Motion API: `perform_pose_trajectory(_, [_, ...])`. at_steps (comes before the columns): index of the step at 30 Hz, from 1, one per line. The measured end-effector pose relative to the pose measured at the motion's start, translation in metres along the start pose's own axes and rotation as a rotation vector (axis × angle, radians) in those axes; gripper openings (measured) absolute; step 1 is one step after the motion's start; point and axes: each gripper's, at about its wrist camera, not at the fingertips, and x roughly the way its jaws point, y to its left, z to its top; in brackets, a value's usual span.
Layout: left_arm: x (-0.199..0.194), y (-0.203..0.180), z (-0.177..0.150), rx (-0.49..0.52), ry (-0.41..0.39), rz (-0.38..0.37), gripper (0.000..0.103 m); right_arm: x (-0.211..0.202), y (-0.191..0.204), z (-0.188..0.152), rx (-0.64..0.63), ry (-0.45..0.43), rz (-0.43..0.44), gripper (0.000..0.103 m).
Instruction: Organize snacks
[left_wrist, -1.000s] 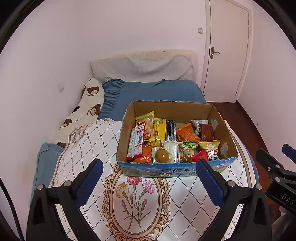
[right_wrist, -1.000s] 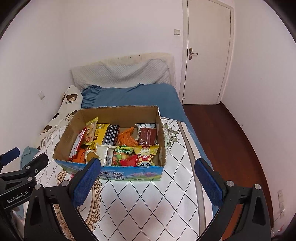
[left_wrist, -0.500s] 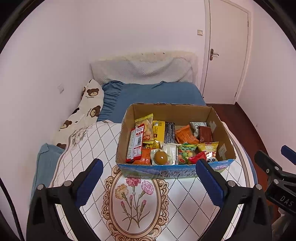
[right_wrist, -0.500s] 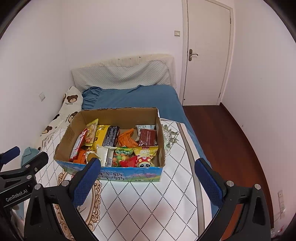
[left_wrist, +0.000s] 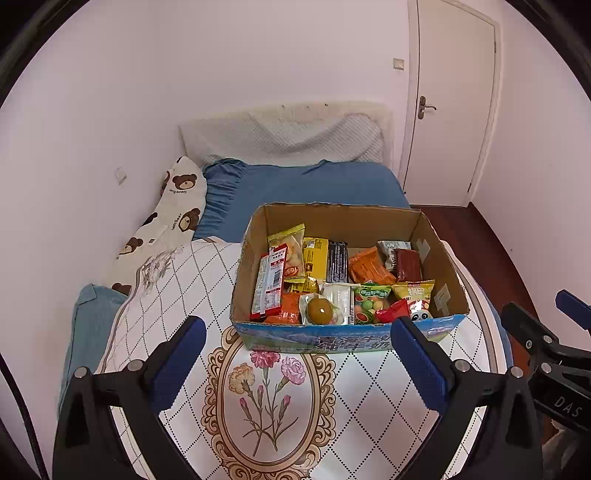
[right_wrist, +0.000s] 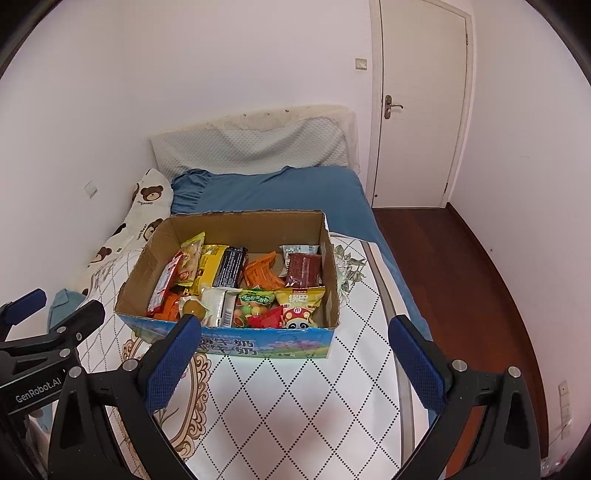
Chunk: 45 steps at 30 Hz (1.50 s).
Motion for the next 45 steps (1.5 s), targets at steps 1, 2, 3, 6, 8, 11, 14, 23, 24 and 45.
perform_pose_trajectory(1, [-0.0002,0.0001,-0.0003,0.002,0.000,0.002,0.103,-0.0003,0.0003,-0.0001,-0.001,-0.001,0.000,0.103])
perform_pose_trajectory(2, [-0.0005,0.0003,-0.0002,0.003,0.001,0.002,0.103,-0.0003,0.0004,-0.0001,-0.001,0.000,0.000,0.103])
perform_pose_trajectory(3, [-0.0005,0.0010,0.0003,0.002,0.001,0.000,0.103,-0.0005,0.0005,-0.0001,-0.001,-0.001,0.002,0.103])
perform_pose_trajectory(6, [0.0005,0.0005,0.0005,0.005,-0.001,0.002,0.103,-0.0011,0.0017,0.0007,-0.002,-0.001,0.007,0.103])
perform_pose_trajectory(8, [0.0003,0.0006,0.0005,0.006,-0.002,0.003,0.103,-0.0019,0.0020,0.0010,-0.001,-0.003,0.007,0.103])
perform_pose_trajectory(11, [-0.0002,0.0008,0.0006,0.004,-0.003,0.004,0.103,-0.0033,0.0021,0.0015,-0.001,-0.008,0.009,0.103])
perform_pose_trajectory(14, [-0.0005,0.0011,0.0007,0.005,-0.005,0.004,0.103,-0.0041,0.0021,0.0015,0.000,-0.010,0.009,0.103])
perform_pose_trajectory(23, [-0.0012,0.0004,0.0006,0.006,-0.002,0.001,0.103,-0.0056,0.0009,0.0012,0.000,-0.008,0.008,0.103])
perform_pose_trajectory(24, [-0.0016,0.0000,0.0007,0.006,-0.003,0.001,0.103,-0.0048,0.0002,0.0017,0.002,-0.007,0.009,0.103])
perform_pose_trajectory(45, [-0.0073,0.0011,0.0009,0.000,-0.022,-0.015,0.103,-0.0041,0.0011,0.0015,-0.008,-0.002,-0.001,0.103])
